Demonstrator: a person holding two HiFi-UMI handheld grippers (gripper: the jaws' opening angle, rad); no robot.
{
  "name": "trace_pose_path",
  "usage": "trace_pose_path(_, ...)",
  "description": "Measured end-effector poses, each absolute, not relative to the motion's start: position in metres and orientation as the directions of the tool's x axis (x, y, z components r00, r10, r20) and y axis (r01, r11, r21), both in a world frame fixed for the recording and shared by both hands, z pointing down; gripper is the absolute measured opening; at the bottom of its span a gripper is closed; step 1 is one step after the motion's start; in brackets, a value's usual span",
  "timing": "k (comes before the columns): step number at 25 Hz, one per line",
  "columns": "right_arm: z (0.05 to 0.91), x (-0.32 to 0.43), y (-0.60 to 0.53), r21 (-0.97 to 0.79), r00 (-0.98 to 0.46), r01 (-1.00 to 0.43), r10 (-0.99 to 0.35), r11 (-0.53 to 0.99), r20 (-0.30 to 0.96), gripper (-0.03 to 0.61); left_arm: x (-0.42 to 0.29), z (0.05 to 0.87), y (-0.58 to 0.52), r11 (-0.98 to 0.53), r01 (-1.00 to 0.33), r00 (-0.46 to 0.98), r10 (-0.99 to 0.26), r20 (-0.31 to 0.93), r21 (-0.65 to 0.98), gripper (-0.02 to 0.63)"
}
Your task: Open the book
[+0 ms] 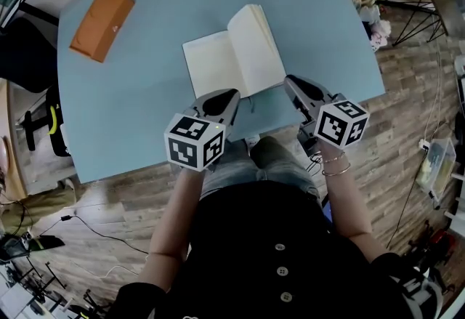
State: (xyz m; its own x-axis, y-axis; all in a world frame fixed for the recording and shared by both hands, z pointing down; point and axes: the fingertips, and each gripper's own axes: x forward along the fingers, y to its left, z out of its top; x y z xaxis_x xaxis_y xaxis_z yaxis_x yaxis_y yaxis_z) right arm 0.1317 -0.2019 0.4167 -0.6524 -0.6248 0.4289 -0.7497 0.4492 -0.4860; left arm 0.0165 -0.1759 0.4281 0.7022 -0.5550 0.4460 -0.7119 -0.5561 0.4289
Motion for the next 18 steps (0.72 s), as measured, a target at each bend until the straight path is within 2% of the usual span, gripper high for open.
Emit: trace_pose_path(18,0.471,0.182,-0.210,-0.441,-0.563,-0.824,-0.607,0.357,0.561,0.018,0.050,0.444,-0.187,-0.555,-0.706,0.707,-0.517,0.483,0.440,0.015)
